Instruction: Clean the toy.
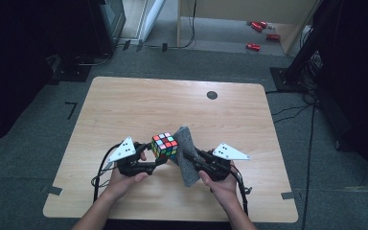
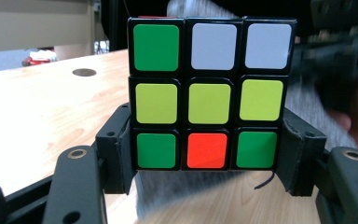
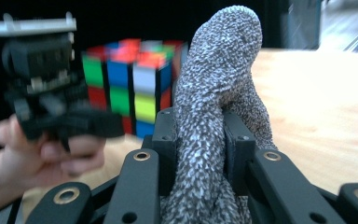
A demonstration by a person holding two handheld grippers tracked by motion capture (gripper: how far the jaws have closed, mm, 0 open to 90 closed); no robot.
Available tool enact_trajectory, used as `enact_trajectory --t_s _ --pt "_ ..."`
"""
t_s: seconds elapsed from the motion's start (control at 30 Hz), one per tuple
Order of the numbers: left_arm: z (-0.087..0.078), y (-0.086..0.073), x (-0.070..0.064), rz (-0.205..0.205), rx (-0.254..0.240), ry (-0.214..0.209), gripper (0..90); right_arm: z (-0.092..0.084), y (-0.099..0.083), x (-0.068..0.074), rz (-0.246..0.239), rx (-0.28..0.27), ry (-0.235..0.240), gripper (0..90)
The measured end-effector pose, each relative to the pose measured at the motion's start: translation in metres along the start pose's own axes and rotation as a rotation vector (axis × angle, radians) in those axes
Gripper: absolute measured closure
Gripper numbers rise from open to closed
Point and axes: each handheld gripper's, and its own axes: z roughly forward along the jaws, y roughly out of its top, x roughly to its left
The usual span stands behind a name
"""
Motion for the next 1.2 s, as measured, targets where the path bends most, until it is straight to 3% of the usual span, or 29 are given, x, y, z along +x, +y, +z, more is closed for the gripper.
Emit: enact_trajectory --t_s 0.1,0.27,0.37,0.47,0.53,0.67,0.8,1.03,1.1,1.2 --pt "0.002 0.001 -0.001 -0.008 -0.006 -0.011 34.5 0.000 0.000 0.002 -0.014 0.003 0.020 71.9" --pt "-0.006 0.005 0.004 -0.062 -0.057 0.005 34.5 0.013 -0.009 0.011 -0.091 0.101 0.065 71.6" --pt "-0.010 0.007 0.006 -0.091 -0.104 0.045 34.5 0.021 -0.016 0.013 -0.064 0.148 0.087 71.7" --pt "-0.010 0.007 0.002 -0.099 -0.124 0.050 34.5 0.032 -0.024 0.025 -0.081 0.175 0.104 71.7" --pt "-0.006 0.006 -0.002 -0.106 -0.129 0.037 34.5 0.037 -0.027 0.033 -0.089 0.178 0.120 71.7" --pt "0.001 0.002 -0.007 -0.104 -0.111 0.018 34.5 0.039 -0.027 0.040 -0.044 0.121 0.139 72.9" --pt "0.001 0.001 -0.005 -0.117 -0.113 0.017 34.5 0.036 -0.026 0.035 -0.038 0.086 0.089 73.8" --pt "-0.002 0.002 -0.002 -0.130 -0.124 0.025 34.5 0.023 -0.024 0.004 0.089 0.007 -0.051 74.1" --pt "-0.002 0.002 -0.001 -0.141 -0.127 0.024 34.5 0.022 -0.023 0.002 0.096 0.008 -0.056 74.1" --pt "-0.002 0.002 -0.001 -0.143 -0.130 0.026 34.5 0.027 -0.026 0.010 0.075 0.038 -0.013 74.0"
